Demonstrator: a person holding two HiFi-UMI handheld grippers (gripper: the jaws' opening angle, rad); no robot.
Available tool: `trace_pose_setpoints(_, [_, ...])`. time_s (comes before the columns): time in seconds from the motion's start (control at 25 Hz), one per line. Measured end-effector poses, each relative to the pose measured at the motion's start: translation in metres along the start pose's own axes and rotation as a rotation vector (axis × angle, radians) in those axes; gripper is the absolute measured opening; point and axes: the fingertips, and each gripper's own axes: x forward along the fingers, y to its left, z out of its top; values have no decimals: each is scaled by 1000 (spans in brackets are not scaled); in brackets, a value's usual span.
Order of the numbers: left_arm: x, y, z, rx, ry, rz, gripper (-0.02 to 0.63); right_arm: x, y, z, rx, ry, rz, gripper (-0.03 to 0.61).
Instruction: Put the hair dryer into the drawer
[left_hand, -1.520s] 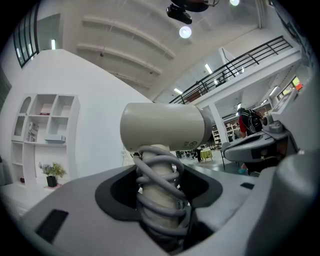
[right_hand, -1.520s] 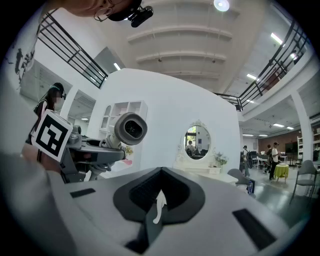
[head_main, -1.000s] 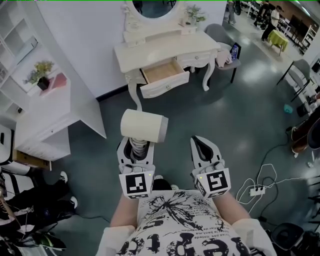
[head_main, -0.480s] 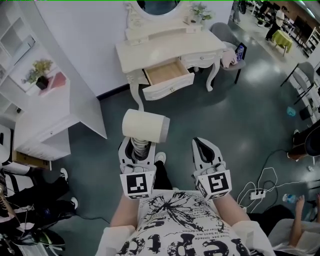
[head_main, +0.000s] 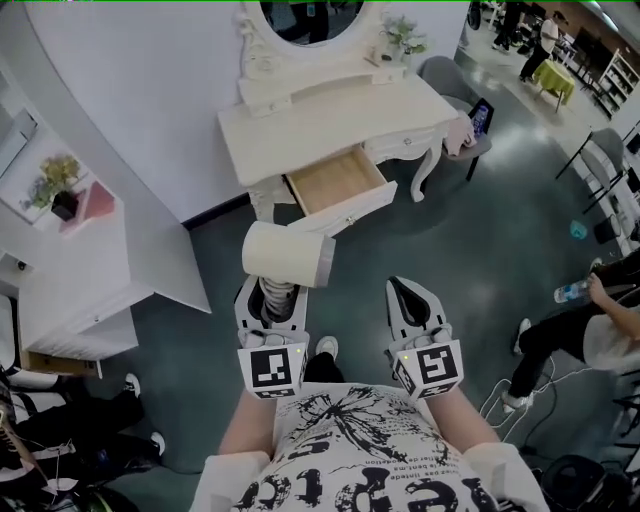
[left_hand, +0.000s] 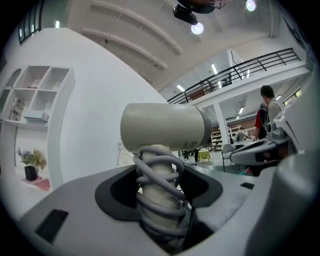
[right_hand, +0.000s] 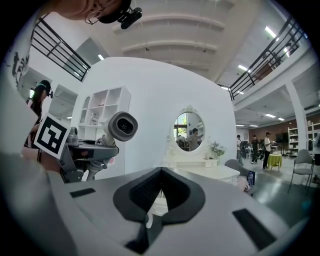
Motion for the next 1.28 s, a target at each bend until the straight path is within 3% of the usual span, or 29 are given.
trace_pose_setpoints(0.32, [98, 70, 0, -13, -12, -47, 250, 108, -18, 26, -21, -2, -54, 12])
trace_pose_setpoints(0.6, [153, 87, -21, -8, 31, -52, 250, 169, -41, 18, -18, 14, -48, 12])
trace_pose_setpoints(0.88, [199, 103, -24, -11, 30, 31, 250, 235, -63, 17, -39, 16, 78, 12])
trace_pose_setpoints(1.28, [291, 97, -15, -3, 30, 216, 251, 335, -136, 33, -72, 2, 311, 12])
